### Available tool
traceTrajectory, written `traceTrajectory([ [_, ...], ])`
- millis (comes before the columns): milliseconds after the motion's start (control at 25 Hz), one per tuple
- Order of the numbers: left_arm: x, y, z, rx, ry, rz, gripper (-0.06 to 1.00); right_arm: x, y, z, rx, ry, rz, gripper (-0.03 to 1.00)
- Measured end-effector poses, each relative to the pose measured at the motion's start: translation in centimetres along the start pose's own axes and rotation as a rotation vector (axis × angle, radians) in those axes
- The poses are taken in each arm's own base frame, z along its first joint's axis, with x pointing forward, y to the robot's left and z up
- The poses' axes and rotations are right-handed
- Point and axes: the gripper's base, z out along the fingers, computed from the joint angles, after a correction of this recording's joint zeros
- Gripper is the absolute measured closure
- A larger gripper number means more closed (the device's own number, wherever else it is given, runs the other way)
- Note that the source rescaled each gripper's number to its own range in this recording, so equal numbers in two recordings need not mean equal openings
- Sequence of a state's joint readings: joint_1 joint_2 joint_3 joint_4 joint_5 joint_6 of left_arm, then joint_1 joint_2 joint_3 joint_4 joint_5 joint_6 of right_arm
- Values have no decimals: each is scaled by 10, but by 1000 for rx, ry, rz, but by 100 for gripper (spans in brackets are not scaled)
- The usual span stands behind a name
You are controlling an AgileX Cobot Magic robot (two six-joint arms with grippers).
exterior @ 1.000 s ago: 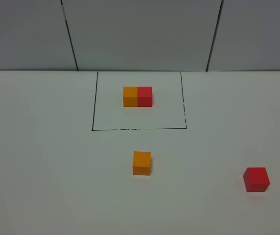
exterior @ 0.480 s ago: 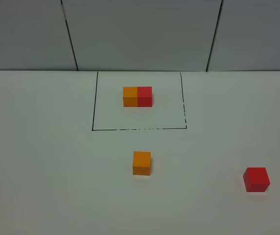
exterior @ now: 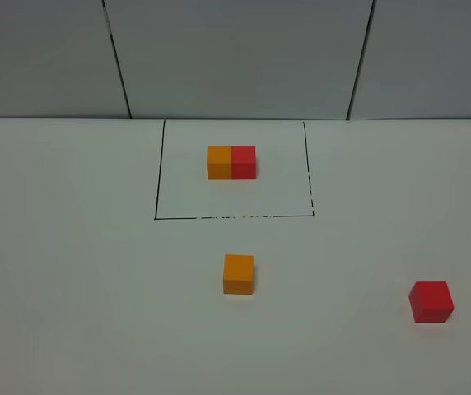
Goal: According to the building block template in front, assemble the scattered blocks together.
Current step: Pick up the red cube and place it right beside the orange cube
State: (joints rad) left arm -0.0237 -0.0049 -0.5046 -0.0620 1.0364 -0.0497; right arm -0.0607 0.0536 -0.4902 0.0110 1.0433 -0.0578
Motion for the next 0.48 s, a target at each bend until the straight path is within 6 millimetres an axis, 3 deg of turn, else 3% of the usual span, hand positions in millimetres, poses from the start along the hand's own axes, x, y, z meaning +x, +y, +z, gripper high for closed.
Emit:
traceTrajectory([
  [480, 0, 0, 0, 0, -1, 0, 40, 0, 0, 0, 0, 0, 0, 51],
])
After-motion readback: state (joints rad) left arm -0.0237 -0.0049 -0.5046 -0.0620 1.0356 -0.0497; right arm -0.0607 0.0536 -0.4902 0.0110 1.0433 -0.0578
